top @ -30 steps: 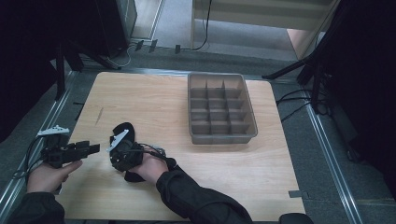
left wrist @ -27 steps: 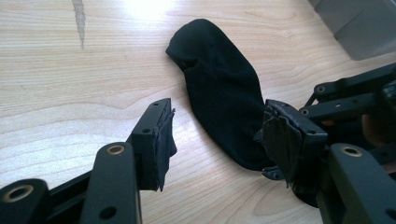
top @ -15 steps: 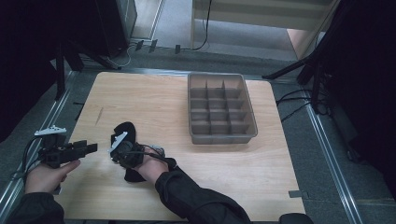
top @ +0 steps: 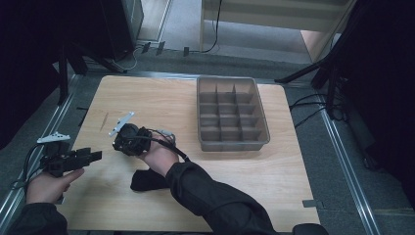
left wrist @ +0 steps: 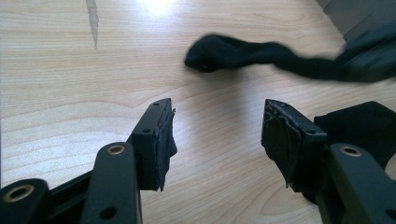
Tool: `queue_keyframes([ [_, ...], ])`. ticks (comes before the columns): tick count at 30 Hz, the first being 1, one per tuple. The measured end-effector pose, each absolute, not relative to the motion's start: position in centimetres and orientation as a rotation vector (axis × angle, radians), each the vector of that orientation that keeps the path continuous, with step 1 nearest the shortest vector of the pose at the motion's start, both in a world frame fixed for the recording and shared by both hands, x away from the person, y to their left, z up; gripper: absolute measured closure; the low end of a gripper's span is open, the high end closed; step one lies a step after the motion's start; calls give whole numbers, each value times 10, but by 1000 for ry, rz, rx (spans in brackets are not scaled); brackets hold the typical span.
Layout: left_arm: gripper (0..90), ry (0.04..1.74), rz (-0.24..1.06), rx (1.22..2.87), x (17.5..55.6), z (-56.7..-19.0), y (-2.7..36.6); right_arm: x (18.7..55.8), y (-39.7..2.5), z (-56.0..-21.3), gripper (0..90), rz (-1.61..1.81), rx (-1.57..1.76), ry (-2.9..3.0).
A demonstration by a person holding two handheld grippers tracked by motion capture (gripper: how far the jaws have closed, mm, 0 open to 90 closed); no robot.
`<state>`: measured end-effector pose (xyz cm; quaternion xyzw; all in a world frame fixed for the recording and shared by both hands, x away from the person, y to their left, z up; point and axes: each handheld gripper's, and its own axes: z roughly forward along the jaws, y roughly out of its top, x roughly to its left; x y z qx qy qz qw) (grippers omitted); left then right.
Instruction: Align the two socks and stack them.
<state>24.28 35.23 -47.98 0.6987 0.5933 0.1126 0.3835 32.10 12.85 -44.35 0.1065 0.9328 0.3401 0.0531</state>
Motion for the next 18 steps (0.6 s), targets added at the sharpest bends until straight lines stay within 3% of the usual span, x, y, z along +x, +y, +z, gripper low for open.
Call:
queue_keyframes([
  [10, 427, 1495, 259, 1748, 241, -477, 352, 308, 113, -379, 843, 1138, 295, 2835],
  [18, 427, 1494, 265, 1766, 243, -478, 350, 317, 109, -404, 840, 1128, 358, 2868],
])
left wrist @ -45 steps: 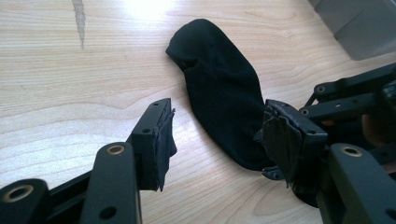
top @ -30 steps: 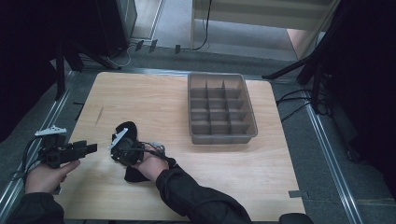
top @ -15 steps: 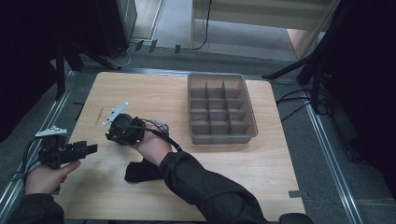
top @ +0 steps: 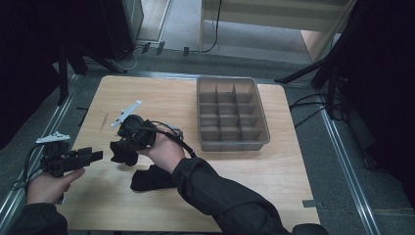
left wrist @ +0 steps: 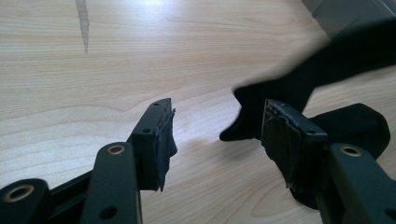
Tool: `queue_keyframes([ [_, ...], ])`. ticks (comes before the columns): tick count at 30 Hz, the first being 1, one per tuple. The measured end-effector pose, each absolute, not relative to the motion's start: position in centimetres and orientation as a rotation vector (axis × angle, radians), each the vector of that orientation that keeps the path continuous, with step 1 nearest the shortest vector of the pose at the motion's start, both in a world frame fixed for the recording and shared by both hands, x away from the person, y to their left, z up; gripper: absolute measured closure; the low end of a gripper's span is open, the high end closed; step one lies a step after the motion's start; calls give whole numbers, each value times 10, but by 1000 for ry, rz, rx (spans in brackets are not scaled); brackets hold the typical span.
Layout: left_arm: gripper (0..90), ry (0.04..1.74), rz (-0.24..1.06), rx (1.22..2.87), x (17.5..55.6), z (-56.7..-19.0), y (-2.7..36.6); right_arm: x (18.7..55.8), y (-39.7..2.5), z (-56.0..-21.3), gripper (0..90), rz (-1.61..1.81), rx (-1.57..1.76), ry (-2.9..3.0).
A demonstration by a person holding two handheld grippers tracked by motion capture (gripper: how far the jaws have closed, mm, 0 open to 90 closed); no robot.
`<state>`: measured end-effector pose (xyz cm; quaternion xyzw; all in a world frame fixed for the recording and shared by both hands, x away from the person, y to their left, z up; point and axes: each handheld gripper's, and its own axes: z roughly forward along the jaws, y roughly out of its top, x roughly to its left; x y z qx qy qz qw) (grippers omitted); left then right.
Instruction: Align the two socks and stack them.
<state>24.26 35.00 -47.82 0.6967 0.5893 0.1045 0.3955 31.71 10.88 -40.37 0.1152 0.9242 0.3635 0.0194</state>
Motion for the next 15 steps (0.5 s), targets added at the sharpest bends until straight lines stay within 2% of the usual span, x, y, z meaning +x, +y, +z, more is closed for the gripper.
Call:
queue_keyframes([
  [15, 427, 1466, 259, 1808, 248, -481, 340, 360, 89, -449, 831, 1029, 613, 2877],
])
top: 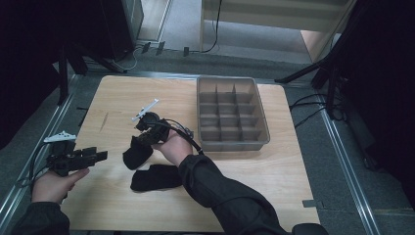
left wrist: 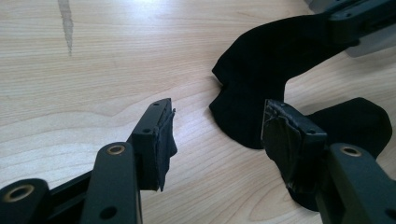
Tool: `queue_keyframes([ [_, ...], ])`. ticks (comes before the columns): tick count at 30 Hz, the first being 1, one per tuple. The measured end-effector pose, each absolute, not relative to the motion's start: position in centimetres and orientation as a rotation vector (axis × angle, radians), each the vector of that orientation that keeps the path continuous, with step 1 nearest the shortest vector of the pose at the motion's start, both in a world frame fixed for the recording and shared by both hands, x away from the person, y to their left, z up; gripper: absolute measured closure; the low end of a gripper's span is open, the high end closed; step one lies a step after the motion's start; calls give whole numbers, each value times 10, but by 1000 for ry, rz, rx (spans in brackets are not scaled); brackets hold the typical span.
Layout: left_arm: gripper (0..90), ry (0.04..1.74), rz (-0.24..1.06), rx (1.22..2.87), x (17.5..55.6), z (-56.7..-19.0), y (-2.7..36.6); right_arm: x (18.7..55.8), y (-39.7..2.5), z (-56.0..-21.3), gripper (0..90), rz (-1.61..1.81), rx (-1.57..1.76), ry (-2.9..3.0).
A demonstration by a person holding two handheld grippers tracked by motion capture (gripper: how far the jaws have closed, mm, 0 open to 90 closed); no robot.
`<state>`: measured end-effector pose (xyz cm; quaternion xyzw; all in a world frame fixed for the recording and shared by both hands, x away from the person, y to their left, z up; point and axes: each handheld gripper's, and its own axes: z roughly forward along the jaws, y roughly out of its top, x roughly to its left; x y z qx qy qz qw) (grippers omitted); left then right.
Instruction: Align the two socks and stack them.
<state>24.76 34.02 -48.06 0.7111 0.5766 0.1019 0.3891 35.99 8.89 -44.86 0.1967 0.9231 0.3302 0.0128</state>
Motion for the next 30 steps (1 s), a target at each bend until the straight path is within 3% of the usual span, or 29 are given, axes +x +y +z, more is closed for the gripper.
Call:
queue_keyframes([
  [14, 427, 1449, 247, 1825, 251, -482, 333, 381, 72, -458, 601, 1027, 703, 2807],
  [20, 427, 1451, 251, 1836, 254, -481, 328, 387, 61, -449, 571, 1076, 704, 2745],
  [30, 427, 1454, 261, 1849, 256, -479, 314, 382, 47, -459, 602, 1117, 711, 2703],
])
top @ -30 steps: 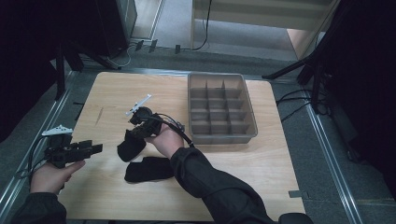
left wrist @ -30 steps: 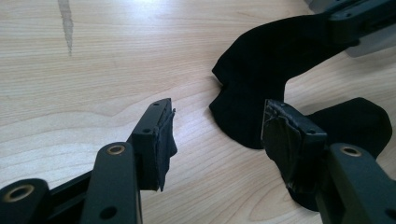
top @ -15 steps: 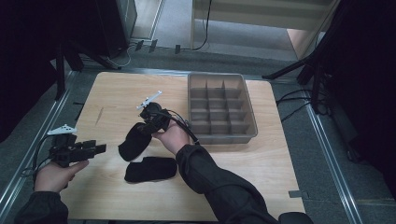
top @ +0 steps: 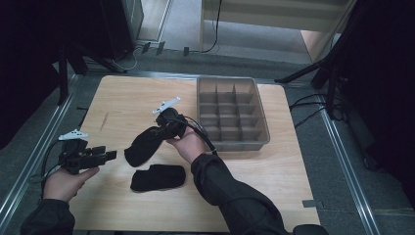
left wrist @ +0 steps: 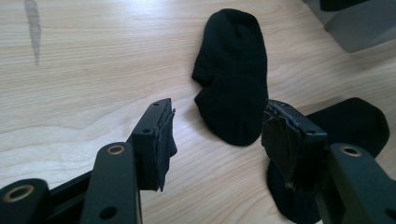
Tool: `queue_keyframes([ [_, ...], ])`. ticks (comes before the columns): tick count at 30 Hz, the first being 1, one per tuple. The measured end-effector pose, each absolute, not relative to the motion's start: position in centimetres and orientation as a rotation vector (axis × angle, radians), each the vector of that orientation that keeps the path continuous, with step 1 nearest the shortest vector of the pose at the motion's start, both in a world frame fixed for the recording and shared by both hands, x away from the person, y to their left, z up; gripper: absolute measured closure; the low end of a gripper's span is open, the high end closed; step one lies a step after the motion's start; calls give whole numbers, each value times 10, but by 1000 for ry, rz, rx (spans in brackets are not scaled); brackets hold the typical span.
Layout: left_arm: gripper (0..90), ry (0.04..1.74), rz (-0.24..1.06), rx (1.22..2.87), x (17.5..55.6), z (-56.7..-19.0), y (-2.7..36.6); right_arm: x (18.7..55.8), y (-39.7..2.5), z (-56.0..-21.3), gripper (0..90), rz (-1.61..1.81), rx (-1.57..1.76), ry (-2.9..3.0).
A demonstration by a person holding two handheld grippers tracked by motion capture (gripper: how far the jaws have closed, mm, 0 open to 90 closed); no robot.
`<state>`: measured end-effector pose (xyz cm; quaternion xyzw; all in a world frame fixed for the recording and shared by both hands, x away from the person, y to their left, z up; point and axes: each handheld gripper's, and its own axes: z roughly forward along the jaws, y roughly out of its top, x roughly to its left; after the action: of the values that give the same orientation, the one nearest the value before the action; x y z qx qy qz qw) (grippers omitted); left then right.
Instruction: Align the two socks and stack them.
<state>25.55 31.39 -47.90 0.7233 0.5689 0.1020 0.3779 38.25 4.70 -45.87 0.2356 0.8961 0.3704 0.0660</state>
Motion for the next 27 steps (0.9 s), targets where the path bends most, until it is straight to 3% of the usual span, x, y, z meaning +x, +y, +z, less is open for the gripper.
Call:
queue_keyframes([
  [27, 427, 1469, 279, 1910, 263, -485, 283, 378, 45, -502, 618, 1222, 734, 2604],
])
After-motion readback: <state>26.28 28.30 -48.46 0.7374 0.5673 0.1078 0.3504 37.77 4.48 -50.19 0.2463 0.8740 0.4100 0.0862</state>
